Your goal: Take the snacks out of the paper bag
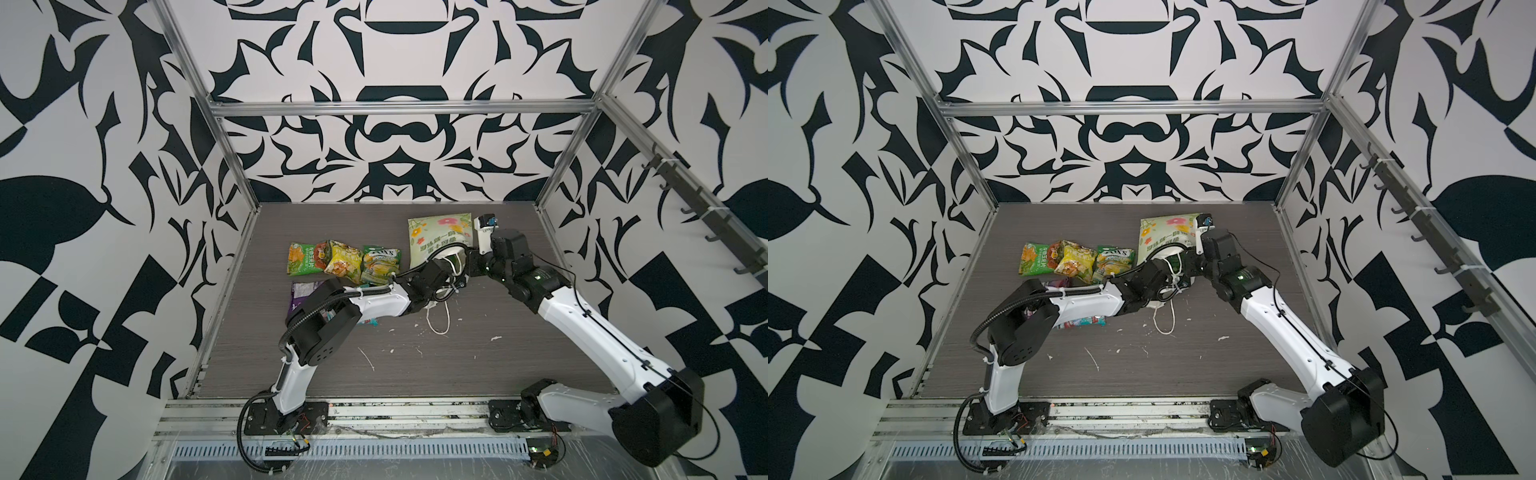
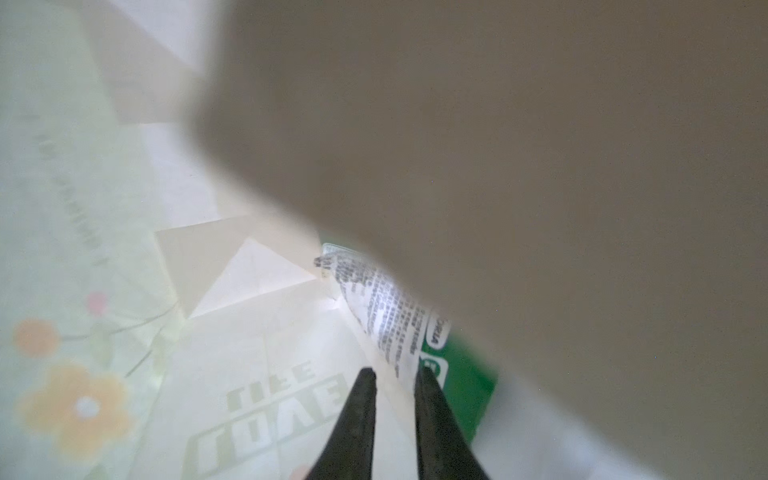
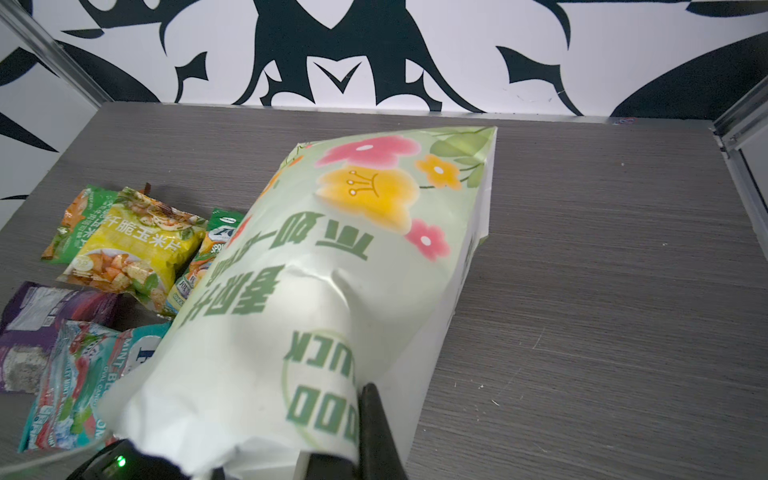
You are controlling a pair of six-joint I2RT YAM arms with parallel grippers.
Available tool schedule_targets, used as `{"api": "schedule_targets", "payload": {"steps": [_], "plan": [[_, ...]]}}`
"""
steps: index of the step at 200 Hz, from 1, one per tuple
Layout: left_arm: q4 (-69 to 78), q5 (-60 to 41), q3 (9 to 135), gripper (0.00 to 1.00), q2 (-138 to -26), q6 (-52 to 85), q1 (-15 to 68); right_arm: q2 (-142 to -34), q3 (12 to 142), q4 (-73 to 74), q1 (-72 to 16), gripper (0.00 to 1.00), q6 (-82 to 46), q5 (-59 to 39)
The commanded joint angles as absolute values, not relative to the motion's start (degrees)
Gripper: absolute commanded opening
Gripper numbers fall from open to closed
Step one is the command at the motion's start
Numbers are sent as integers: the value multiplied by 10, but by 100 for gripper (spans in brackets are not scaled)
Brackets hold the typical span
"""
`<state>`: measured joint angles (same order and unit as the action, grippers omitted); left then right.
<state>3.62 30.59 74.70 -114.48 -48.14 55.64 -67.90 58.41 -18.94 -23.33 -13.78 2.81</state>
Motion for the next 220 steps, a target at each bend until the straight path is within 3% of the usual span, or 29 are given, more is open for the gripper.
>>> {"api": "schedule_targets", "payload": {"steps": [1,95,180,220], "plan": [[75,294,711,22,-1097,-480,549,-654,589,-143,-218,0,-132,0],[122,215,667,21,-1019,-366,517,-653,568,-119,-196,0,-133,-33],[8,278,771,30,-1131,-372,510,-646,566,-106,-196,0,-133,-54],[-6,280,801,38,-1172,-375,511,-644,566,-98,-195,0,-131,-65]]}}
